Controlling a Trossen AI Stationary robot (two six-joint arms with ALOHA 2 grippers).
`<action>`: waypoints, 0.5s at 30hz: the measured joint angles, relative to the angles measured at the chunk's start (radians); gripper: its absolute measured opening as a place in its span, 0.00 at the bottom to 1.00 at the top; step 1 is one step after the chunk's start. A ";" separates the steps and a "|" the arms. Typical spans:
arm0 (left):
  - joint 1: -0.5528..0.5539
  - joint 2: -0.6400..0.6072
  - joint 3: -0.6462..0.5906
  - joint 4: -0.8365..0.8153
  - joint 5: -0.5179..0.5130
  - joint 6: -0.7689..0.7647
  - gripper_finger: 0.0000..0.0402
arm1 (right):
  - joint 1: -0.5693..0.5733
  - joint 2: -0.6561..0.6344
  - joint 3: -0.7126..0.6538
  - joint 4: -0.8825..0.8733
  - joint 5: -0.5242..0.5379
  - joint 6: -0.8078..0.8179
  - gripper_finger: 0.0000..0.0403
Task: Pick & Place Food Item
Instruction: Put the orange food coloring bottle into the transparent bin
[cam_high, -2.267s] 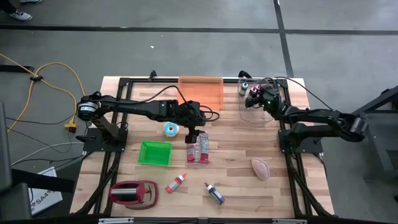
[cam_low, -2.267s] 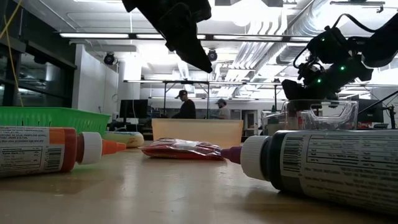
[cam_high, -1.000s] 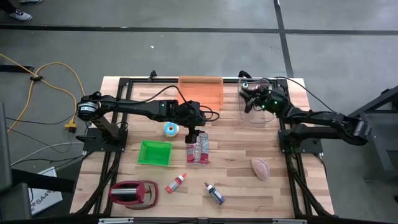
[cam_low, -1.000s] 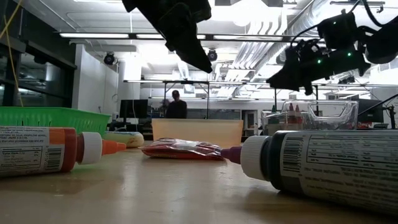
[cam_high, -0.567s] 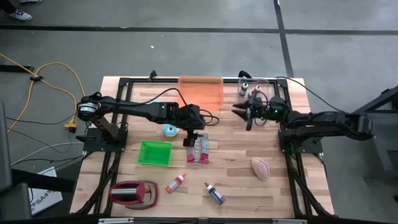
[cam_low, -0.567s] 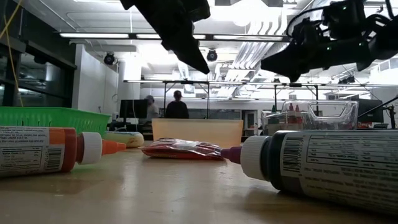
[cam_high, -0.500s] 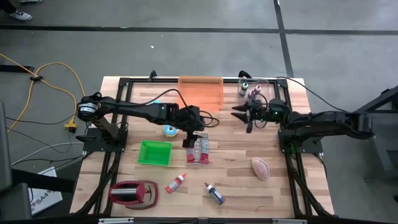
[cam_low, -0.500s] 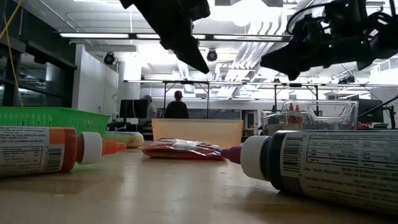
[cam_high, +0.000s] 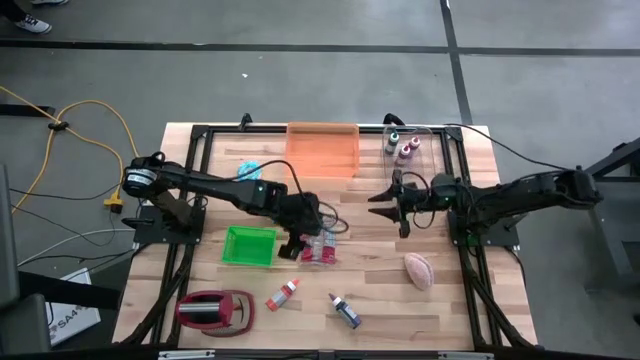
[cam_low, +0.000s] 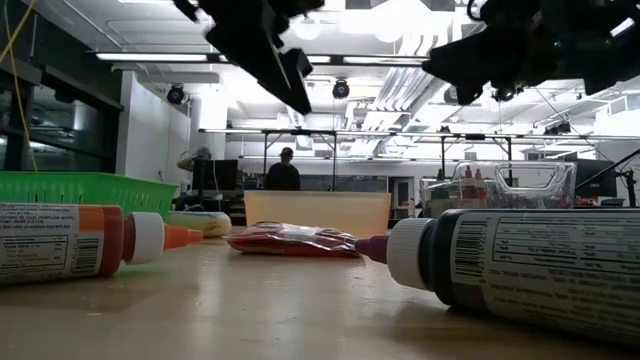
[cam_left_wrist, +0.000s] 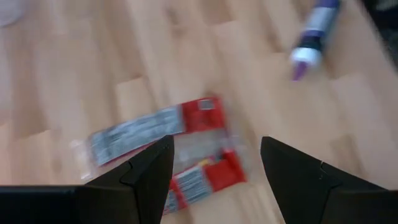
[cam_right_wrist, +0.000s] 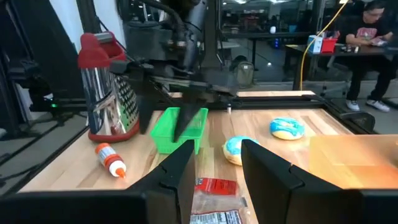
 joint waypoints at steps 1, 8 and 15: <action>-0.010 0.000 0.000 0.000 0.013 0.011 0.58 | 0.022 0.000 0.000 0.000 0.029 -0.005 0.29; -0.065 0.000 0.000 0.048 0.024 0.052 0.58 | 0.182 0.000 0.000 -0.001 0.195 -0.012 0.29; -0.077 0.000 0.000 0.123 0.023 0.053 0.58 | 0.331 0.000 0.122 -0.200 0.385 -0.012 0.29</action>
